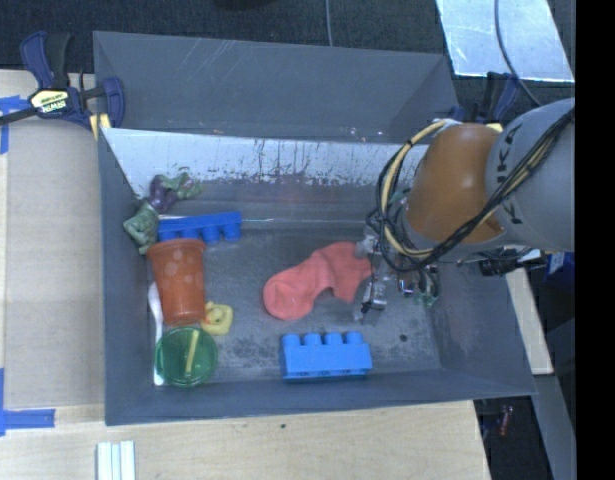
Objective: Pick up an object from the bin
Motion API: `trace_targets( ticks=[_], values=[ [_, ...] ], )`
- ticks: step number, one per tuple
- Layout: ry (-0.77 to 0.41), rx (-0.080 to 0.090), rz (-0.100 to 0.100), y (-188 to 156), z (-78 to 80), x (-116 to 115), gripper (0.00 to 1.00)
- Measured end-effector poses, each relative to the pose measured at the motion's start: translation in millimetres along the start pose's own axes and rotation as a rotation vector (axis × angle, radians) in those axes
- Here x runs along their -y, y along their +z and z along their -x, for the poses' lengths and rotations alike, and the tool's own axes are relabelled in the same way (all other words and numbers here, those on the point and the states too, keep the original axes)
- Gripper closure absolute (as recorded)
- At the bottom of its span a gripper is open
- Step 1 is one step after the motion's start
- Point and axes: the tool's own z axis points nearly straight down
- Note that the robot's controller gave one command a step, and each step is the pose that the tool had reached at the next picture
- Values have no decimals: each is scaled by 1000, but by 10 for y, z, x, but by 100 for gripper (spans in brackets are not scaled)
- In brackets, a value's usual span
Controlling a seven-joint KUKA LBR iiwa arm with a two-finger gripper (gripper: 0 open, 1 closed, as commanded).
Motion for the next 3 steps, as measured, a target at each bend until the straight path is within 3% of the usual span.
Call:
trace_targets(
  ticks=[1,2,3],
  values=[
    [-3,-4,-1,170,-151,-156,0],
    [-205,-3,-2,205,-26,-464,0],
    [-341,-4,-1,67,-1,-677,0]
  ],
)
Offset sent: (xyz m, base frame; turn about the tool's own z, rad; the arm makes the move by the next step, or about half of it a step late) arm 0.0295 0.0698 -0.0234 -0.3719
